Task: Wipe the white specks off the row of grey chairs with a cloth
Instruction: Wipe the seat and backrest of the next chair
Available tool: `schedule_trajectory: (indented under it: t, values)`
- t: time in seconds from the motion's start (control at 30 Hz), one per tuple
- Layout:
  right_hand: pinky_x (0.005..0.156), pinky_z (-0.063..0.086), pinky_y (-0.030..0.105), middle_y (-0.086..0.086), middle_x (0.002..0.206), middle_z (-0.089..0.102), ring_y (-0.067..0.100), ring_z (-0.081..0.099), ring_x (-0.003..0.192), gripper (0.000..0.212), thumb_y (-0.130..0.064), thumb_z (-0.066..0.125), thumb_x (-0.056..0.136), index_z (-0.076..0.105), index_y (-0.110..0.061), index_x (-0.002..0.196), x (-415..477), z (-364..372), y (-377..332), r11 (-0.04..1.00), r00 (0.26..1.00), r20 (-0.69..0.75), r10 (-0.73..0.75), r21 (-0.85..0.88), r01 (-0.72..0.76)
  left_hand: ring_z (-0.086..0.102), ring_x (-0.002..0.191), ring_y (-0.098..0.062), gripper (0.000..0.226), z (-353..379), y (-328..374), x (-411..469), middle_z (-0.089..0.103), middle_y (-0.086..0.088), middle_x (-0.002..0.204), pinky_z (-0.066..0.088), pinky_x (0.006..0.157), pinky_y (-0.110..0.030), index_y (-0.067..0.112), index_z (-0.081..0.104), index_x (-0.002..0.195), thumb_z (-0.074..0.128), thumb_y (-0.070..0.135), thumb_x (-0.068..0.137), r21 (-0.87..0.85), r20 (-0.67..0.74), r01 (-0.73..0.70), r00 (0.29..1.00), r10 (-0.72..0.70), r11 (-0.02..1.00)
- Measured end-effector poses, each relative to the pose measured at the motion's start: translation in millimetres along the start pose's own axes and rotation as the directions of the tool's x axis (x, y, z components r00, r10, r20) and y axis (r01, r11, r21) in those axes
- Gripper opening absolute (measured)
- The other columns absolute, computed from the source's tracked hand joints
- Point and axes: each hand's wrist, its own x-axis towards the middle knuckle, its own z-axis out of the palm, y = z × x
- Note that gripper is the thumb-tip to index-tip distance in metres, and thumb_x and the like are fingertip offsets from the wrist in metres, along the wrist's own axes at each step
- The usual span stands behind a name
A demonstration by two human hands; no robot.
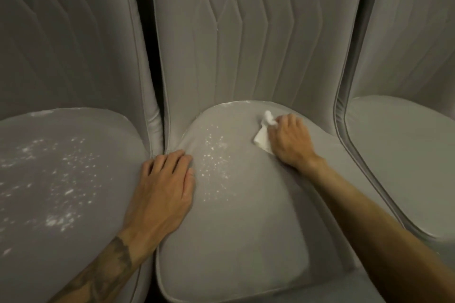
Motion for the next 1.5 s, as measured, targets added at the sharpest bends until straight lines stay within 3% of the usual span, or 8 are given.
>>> schedule_trajectory:
  t: [0.27,0.43,0.67,0.87,1.03,1.23,1.43,1.5]
  values:
    - [0.085,0.041,0.046,0.012,0.106,0.054,0.032,0.048,0.091,0.033,-0.035,0.029,0.106,0.051,-0.011,0.112,-27.8,12.0,-90.7,0.843,0.862,-0.095,-0.497,0.182,0.506,0.056,0.112,-0.025,0.040,0.5,-0.5,0.9,0.060,-0.003,0.135,0.043,0.095,-0.043,0.018,0.060,0.131,0.029,0.032,0.108,-0.002,-0.027,0.001,1.000,-0.001,1.000]
    - [0.099,0.035,0.044,0.019,0.126,0.051,0.035,0.046,0.113,0.039,-0.030,0.025,0.108,0.048,-0.003,0.125,40.5,7.0,-43.2,0.998,0.998,0.007,-0.056,-0.005,0.056,0.056,0.110,-0.026,0.040,-2.8,1.9,0.0,0.060,-0.004,0.134,0.045,0.096,-0.044,0.017,0.060,0.131,0.030,0.031,0.109,-0.004,-0.024,0.004,1.000,-0.004,1.000]
    - [0.085,0.038,0.043,0.012,0.108,0.054,0.030,0.047,0.092,0.033,-0.035,0.033,0.106,0.052,-0.009,0.113,-13.0,16.3,-97.2,0.839,0.862,-0.132,-0.490,0.196,0.507,0.057,0.113,-0.028,0.042,-2.0,-0.2,0.9,0.060,-0.005,0.136,0.045,0.097,-0.045,0.017,0.061,0.133,0.030,0.030,0.107,0.012,-0.006,0.001,1.000,-0.001,1.000]
    - [0.099,0.036,0.044,0.020,0.128,0.051,0.036,0.047,0.116,0.040,-0.030,0.026,0.107,0.048,-0.002,0.124,51.4,11.0,-51.6,0.999,1.000,0.008,0.000,0.032,-0.001,0.057,0.113,-0.026,0.041,-1.8,1.5,0.5,0.060,-0.004,0.135,0.044,0.097,-0.043,0.018,0.061,0.131,0.030,0.030,0.108,-0.006,-0.011,-0.002,1.000,0.002,1.000]
    - [0.079,0.040,0.044,0.016,0.106,0.058,0.032,0.050,0.089,0.038,-0.030,0.026,0.103,0.056,-0.008,0.107,2.6,20.0,-137.3,0.831,0.838,-0.104,-0.536,0.108,0.545,0.056,0.110,-0.025,0.039,-2.7,1.8,1.0,0.060,-0.004,0.134,0.044,0.096,-0.043,0.018,0.061,0.128,0.031,0.029,0.107,-0.013,-0.022,-0.001,1.000,0.001,1.000]
    - [0.098,0.034,0.045,0.018,0.127,0.051,0.035,0.046,0.114,0.039,-0.027,0.024,0.108,0.048,-0.003,0.126,62.0,11.0,-101.2,0.973,0.973,0.010,-0.231,0.027,0.231,0.054,0.105,-0.024,0.027,-3.4,3.1,1.2,0.057,-0.002,0.123,0.045,0.093,-0.041,0.020,0.054,0.118,0.031,0.028,0.107,-0.065,-0.035,0.039,0.999,-0.041,0.997]
    - [0.085,0.040,0.046,0.017,0.107,0.056,0.033,0.050,0.092,0.041,-0.033,0.027,0.104,0.056,-0.004,0.112,-5.5,10.6,-144.9,0.746,0.760,-0.050,-0.648,0.159,0.647,0.047,0.083,-0.023,0.012,-11.6,3.7,0.9,0.048,-0.003,0.094,0.046,0.076,-0.043,0.020,0.046,0.094,0.041,0.022,0.104,-0.146,-0.089,0.065,0.993,-0.078,0.987]
    - [0.092,0.038,0.045,0.015,0.113,0.054,0.032,0.049,0.099,0.038,-0.035,0.030,0.105,0.054,-0.006,0.115,9.0,7.0,-134.1,0.788,0.803,-0.025,-0.595,0.180,0.589,0.049,0.083,-0.025,0.012,-17.3,-2.3,-3.9,0.050,-0.004,0.093,0.048,0.076,-0.045,0.018,0.051,0.094,0.043,0.020,0.103,-0.131,-0.072,0.036,0.996,-0.045,0.991]
